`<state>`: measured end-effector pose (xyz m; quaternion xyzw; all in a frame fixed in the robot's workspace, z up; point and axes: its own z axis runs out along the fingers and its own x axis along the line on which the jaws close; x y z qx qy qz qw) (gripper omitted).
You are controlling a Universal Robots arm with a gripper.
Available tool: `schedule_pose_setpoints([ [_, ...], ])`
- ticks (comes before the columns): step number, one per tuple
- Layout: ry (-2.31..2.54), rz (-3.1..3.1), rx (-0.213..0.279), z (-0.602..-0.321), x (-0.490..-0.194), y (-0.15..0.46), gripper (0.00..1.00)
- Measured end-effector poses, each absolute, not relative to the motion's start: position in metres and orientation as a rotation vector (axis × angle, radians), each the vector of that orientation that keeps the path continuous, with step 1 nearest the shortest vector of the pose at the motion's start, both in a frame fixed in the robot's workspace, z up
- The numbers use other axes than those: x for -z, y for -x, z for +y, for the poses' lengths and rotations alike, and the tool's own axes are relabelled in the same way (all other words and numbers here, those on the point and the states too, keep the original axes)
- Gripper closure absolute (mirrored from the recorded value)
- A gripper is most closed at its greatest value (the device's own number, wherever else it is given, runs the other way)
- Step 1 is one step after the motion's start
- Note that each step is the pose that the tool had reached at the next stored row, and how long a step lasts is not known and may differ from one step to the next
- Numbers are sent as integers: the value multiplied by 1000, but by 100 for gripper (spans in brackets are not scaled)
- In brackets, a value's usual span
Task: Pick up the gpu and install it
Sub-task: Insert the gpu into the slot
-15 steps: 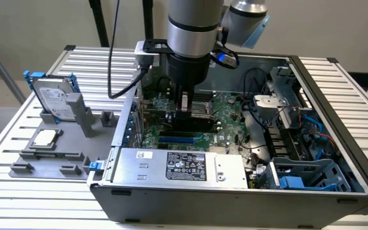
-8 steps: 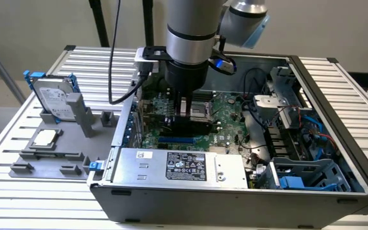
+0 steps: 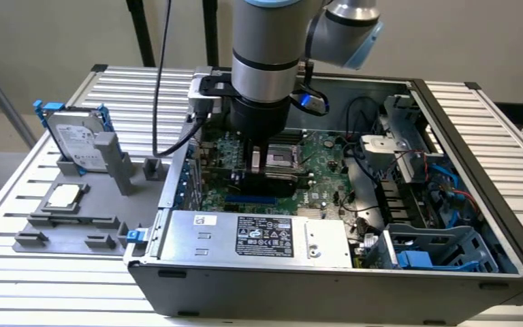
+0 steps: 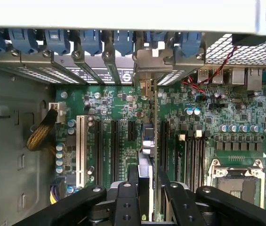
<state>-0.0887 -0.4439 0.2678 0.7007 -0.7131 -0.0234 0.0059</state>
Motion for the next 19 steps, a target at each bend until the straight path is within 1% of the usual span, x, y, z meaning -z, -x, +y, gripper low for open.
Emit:
schedule_pose_setpoints([
  [19,-2176,-2249,73,-443,-265,92,73],
])
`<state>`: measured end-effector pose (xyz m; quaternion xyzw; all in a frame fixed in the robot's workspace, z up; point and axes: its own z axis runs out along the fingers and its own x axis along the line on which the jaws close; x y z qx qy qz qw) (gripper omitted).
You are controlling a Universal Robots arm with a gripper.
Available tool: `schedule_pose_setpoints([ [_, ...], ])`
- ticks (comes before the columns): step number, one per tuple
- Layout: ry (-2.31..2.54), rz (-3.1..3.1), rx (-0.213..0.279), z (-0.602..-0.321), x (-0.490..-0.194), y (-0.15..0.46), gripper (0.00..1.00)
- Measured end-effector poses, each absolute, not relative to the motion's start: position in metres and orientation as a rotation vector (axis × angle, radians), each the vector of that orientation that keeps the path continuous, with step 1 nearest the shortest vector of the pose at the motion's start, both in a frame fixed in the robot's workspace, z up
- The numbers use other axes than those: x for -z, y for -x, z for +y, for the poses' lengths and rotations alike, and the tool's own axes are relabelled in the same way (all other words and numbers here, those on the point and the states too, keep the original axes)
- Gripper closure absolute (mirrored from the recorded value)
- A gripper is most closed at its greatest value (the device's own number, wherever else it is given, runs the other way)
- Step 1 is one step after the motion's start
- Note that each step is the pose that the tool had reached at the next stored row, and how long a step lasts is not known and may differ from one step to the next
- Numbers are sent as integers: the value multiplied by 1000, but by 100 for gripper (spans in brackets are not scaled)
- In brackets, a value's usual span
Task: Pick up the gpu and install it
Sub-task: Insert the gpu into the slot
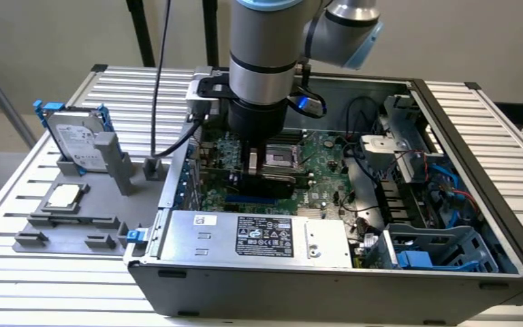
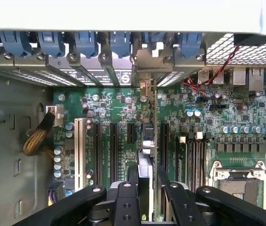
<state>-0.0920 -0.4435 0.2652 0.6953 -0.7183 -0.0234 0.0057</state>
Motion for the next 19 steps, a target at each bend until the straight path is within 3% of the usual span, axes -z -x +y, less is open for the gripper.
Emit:
schedule_pose_setpoints([
  [19,-2154,-2270,74,-443,-260,93,73],
])
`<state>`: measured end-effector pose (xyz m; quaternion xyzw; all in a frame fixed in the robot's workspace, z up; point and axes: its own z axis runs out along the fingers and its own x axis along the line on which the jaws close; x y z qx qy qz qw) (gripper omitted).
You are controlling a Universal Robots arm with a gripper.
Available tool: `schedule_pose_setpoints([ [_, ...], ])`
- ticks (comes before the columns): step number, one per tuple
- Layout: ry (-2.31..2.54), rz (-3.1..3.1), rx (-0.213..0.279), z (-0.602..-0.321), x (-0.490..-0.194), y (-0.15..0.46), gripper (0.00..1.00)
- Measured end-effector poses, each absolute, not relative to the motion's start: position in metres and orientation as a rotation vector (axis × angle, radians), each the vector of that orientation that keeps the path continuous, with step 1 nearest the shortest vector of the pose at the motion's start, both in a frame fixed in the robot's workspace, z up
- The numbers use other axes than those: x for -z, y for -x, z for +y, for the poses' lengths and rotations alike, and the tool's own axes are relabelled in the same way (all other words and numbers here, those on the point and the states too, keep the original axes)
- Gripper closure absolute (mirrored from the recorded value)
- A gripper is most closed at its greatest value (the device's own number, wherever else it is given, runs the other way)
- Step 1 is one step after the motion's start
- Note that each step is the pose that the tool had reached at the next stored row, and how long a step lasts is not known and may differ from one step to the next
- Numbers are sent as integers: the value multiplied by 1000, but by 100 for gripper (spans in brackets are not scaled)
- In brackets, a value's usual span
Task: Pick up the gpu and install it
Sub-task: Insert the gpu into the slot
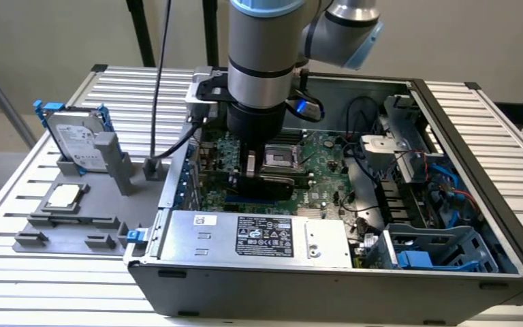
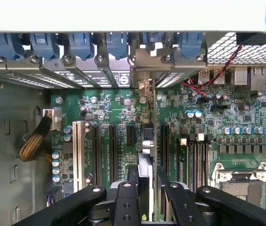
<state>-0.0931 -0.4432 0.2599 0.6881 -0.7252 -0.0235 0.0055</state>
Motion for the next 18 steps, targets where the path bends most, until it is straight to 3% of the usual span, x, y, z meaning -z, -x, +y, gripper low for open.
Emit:
schedule_pose_setpoints([
  [18,-2194,-2230,72,-443,-259,93,73],
])
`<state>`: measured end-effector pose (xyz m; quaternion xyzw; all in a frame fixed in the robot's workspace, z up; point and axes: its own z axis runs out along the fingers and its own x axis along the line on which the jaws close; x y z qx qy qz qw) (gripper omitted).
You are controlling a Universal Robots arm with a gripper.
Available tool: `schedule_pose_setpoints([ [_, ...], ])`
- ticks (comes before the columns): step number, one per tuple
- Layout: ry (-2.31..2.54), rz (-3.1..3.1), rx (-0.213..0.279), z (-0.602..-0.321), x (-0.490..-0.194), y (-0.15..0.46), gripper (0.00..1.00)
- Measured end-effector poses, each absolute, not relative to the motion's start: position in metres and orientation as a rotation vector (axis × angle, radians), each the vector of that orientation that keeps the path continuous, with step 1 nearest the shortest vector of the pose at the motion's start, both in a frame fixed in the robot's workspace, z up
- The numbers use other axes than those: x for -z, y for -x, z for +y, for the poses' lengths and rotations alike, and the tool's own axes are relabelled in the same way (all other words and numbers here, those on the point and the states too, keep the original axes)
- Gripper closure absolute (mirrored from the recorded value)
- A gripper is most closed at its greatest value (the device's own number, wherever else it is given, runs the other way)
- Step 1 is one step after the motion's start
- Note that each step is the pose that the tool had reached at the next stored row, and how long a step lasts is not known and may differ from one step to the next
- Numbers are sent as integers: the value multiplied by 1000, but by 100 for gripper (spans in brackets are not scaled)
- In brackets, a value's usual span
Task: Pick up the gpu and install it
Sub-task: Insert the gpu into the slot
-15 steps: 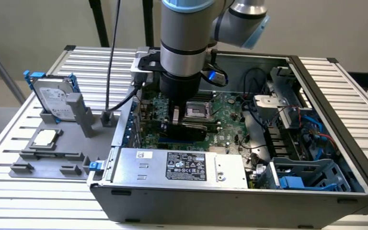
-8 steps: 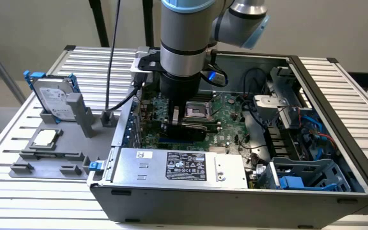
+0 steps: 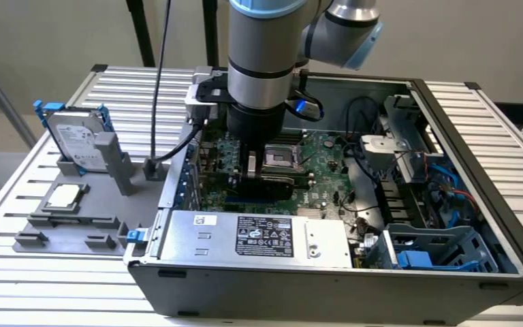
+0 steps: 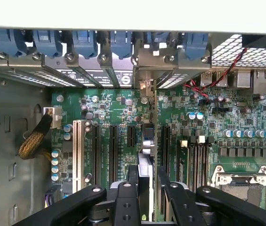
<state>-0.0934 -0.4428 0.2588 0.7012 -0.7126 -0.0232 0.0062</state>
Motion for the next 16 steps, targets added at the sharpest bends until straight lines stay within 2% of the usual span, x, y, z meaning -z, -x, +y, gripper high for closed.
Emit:
schedule_pose_setpoints([
  [8,-2193,-2228,75,-441,-259,93,73],
  [16,-2180,-2216,101,-441,-263,91,73],
])
